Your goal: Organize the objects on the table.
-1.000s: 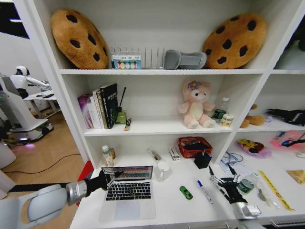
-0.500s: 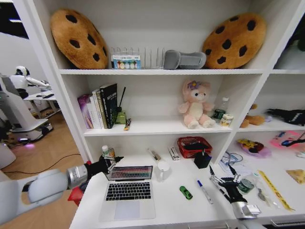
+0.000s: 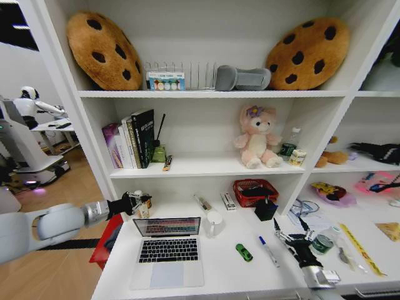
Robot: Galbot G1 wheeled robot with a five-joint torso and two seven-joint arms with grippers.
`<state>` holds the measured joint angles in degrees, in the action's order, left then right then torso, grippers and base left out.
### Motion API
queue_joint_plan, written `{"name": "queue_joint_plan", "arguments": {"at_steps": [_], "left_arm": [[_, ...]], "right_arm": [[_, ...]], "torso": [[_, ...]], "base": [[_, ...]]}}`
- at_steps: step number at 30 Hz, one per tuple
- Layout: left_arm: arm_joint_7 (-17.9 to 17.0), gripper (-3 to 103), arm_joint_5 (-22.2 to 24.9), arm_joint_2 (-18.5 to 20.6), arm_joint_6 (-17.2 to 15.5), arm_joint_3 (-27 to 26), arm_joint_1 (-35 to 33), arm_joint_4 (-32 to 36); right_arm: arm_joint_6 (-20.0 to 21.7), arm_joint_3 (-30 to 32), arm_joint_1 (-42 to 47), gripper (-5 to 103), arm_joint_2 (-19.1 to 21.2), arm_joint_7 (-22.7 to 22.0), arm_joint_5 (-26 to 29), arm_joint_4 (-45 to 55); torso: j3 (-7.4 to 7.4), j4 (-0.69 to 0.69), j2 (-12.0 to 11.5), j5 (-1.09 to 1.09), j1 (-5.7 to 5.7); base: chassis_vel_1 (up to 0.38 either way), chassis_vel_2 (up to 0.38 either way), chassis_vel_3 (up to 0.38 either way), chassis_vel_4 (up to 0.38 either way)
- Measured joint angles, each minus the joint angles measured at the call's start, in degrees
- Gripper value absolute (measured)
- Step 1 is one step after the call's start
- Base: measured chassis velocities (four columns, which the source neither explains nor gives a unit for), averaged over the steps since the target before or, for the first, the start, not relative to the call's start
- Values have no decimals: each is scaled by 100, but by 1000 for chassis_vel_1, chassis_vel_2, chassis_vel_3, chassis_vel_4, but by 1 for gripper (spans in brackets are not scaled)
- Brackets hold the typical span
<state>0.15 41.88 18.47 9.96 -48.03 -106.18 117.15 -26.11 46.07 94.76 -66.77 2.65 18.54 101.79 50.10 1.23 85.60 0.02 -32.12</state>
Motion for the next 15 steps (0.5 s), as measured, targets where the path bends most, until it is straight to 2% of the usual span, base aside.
{"name": "queue_joint_plan", "arguments": {"at_steps": [1,3,6,12,15], "left_arm": [[-6,0,-1,50,-6,-213,-231,-27],[-51,0,-5,294,-34,-990,-1052,-164],[-61,0,-11,412,-45,-1232,-1350,-237],[-112,0,-167,609,-75,-1649,-2031,-431],[-133,0,-245,716,-98,-1829,-2355,-502]], "right_arm": [[0,6,5,100,-3,0,-1,0],[-12,69,60,100,2,-2,5,-13],[-64,137,122,100,40,-3,49,-55],[-122,119,61,100,59,-3,80,-148],[-113,101,30,100,39,-3,87,-128]], "torso": [[0,0,0,0,0],[0,2,0,-3,0],[1,4,0,-1,-1],[0,-3,0,-2,0],[0,0,0,-2,0]], "base": [[0,0,0,0],[0,0,0,0],[0,0,0,0],[0,0,0,0],[0,0,0,0]]}}
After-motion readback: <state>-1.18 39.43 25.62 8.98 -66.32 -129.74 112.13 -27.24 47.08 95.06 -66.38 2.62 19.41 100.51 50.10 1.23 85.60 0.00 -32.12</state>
